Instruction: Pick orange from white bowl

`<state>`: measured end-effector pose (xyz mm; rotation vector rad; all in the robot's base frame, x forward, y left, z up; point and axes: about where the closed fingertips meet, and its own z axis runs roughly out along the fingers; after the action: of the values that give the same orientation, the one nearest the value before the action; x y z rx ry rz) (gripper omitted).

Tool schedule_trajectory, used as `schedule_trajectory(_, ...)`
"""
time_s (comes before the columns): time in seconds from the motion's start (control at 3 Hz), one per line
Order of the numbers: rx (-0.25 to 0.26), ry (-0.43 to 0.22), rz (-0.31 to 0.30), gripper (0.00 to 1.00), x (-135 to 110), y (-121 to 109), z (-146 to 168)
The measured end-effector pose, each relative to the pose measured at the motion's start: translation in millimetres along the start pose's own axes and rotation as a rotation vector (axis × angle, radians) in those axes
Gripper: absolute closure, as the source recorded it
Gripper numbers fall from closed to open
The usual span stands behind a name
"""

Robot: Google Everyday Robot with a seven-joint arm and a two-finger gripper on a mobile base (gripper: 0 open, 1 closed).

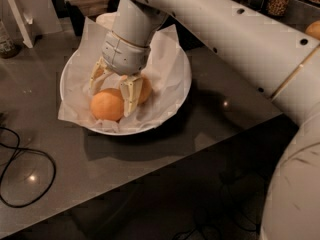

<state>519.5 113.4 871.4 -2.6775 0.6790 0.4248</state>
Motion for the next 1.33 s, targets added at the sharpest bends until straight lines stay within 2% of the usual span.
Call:
schedule_trajectory(0.33,-0.028,-0.064,0.040,0.13,9.1,0.5,23.1)
schedule_trajectory(0.67,-0.035,-0.099,0.093,0.01,16.7,-0.2,39.6)
schedule_trajectory(1.0,-0.035,-0.099,0.094,0.20,15.5,-1.0,36.7)
schedule_trajectory(1.33,-0.032,-0.085,0.140,0.43,19.2,-5.7,40.9)
